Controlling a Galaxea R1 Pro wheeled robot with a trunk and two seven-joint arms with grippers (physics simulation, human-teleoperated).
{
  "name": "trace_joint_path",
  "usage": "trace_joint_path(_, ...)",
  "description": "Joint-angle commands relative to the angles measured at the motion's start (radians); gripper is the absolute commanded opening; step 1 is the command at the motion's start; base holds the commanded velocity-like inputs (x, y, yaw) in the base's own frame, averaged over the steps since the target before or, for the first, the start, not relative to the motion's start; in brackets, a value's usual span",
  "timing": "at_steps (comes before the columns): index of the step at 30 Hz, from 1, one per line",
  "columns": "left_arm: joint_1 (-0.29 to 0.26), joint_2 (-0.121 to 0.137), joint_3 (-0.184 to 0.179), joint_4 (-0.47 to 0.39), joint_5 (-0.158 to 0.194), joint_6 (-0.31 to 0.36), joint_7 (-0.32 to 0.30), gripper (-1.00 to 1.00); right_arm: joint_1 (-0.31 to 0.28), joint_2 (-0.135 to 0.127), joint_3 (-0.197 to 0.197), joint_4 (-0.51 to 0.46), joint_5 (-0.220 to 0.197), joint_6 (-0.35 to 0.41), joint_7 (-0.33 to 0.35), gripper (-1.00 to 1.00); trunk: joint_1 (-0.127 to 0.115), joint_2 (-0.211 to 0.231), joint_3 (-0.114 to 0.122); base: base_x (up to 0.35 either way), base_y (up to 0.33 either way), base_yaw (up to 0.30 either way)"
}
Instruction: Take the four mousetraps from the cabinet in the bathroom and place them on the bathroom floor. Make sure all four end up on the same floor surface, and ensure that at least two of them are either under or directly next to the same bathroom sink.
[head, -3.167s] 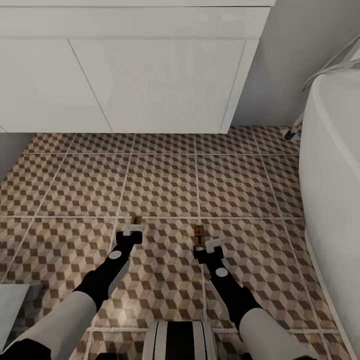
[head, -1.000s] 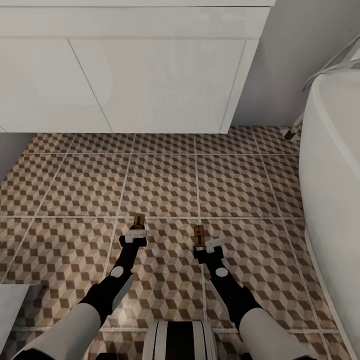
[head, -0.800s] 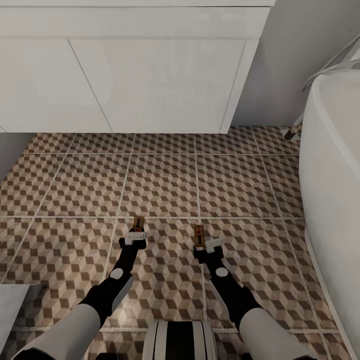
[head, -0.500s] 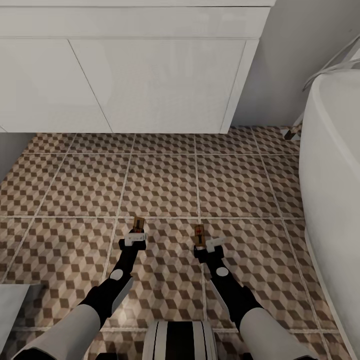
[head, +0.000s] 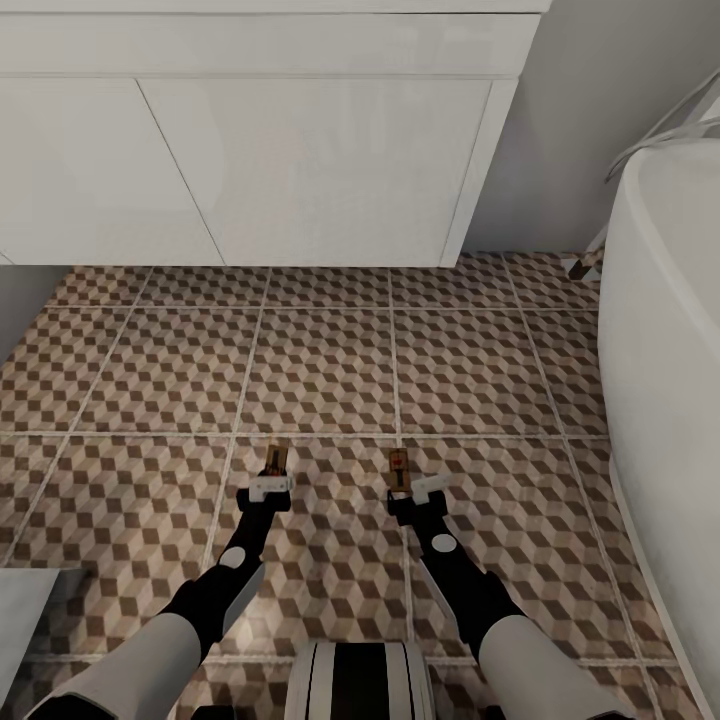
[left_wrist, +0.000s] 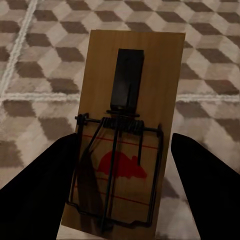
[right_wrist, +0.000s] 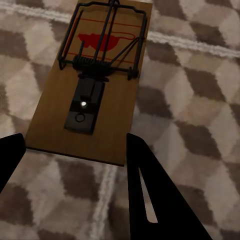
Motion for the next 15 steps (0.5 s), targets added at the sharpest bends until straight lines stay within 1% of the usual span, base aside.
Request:
trace_joint_path(1, -0.001, 0.001, -0.008, 0.002, 0.009, -0.004, 0.006, -1.0, -0.001, 0.0, 0.003, 0.001, 0.005, -0.001, -0.005, -1.0, 0.0, 0.0, 0.0, 0.0, 0.0, 0.0)
trace_joint_path(15, -0.001, -0.002, -0.008, 0.004, 0.01, -0.004, 0.006, -1.0, 0.0, 0.001, 0.003, -0.003, 0.005, -0.001, -0.006, -1.0, 0.0, 0.0, 0.0, 0.0, 0.0, 0.0)
